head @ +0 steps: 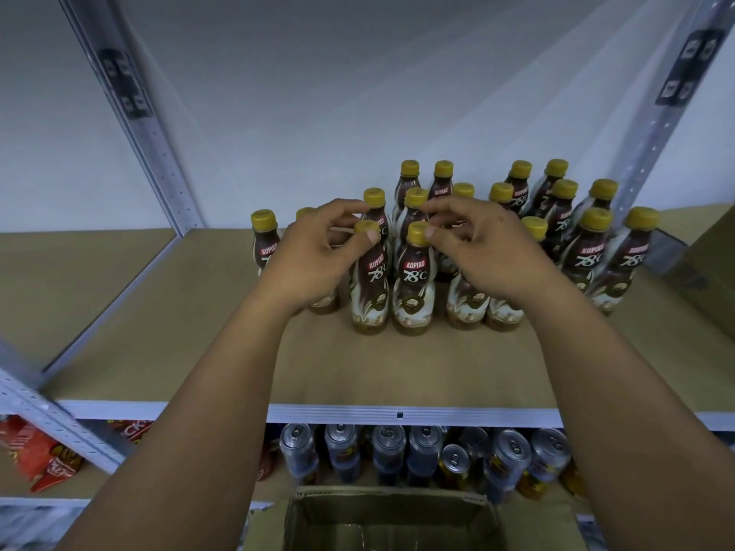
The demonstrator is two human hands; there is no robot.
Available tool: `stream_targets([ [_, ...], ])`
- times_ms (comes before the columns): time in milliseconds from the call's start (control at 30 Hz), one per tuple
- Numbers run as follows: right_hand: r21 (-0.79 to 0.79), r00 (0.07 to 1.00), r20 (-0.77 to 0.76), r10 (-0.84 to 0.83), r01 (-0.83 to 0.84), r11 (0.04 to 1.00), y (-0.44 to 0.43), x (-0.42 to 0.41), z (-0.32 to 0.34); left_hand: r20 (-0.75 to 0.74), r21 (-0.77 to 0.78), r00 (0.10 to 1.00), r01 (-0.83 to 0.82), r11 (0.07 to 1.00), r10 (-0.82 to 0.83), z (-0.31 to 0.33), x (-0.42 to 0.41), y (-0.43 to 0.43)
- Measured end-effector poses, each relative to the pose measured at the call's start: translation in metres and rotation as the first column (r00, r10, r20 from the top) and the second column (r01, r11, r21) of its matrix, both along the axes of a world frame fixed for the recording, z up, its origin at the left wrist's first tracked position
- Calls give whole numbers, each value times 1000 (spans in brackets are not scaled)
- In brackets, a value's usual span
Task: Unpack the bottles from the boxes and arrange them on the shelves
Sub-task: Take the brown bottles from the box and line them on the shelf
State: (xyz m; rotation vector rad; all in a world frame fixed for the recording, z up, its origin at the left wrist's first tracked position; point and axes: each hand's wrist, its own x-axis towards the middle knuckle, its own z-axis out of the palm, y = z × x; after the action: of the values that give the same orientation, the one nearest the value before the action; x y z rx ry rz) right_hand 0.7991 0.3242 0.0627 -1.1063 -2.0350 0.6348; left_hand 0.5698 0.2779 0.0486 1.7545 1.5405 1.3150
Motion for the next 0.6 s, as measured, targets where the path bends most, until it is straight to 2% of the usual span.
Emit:
stream_targets([
  [133, 7, 999, 51, 3, -3, 1000, 2, -2, -2, -68, -20, 998, 8, 1000, -9, -5, 0, 6],
  [600, 95, 996, 13, -83, 81, 992, 3, -15, -10, -93, 8, 995, -29, 1000, 30, -5, 0, 5],
])
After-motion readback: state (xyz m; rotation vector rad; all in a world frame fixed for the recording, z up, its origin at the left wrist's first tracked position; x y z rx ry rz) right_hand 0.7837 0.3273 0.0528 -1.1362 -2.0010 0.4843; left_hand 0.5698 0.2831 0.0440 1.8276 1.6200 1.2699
